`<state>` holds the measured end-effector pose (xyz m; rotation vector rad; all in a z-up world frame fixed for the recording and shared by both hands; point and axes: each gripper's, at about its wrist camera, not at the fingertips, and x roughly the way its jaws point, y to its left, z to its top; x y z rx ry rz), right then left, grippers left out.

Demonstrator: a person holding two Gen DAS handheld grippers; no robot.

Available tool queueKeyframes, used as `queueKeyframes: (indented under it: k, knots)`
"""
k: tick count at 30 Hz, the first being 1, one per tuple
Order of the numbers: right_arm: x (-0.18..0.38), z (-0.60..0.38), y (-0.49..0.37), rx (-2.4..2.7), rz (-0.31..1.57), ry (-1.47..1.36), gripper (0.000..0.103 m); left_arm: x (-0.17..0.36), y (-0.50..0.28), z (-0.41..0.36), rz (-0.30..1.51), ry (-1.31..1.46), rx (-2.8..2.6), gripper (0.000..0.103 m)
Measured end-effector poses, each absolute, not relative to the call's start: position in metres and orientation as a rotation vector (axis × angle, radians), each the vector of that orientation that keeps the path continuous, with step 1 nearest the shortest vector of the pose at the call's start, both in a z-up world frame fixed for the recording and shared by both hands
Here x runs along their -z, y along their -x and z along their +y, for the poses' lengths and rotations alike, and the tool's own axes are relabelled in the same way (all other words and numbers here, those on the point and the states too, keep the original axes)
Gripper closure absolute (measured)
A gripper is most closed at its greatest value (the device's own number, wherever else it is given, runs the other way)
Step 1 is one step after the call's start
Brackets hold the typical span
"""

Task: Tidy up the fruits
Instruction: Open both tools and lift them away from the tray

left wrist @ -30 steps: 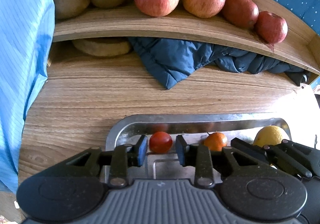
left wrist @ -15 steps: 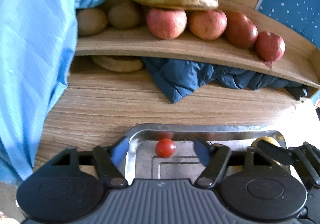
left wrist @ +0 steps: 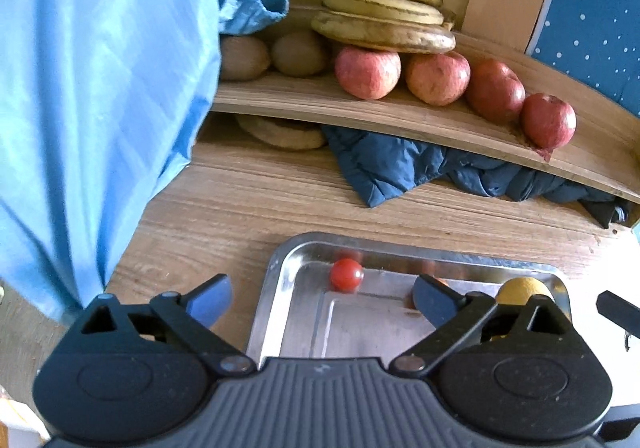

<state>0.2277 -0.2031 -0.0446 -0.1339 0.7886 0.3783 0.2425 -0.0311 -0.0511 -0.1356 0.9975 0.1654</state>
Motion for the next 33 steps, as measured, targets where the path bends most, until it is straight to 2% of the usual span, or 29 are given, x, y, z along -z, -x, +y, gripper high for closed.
queueKeyframes:
  k: [4,18,33]
  knots:
    - [0.037,-0.219,-0.217,-0.359,0.767,0.110,0.001,0.044,-0.226,-0.038,0.975,0.138,-0.200,0.001]
    - [0.017,-0.253,-0.167,-0.371,0.703,0.063,0.001,0.027,-0.150,-0.045,0.924,0.147,-0.278,0.001]
    - [0.005,-0.237,-0.131,-0.416,0.677,0.077,0.001,0.021,-0.108,-0.022,0.886,0.132,-0.263,0.001]
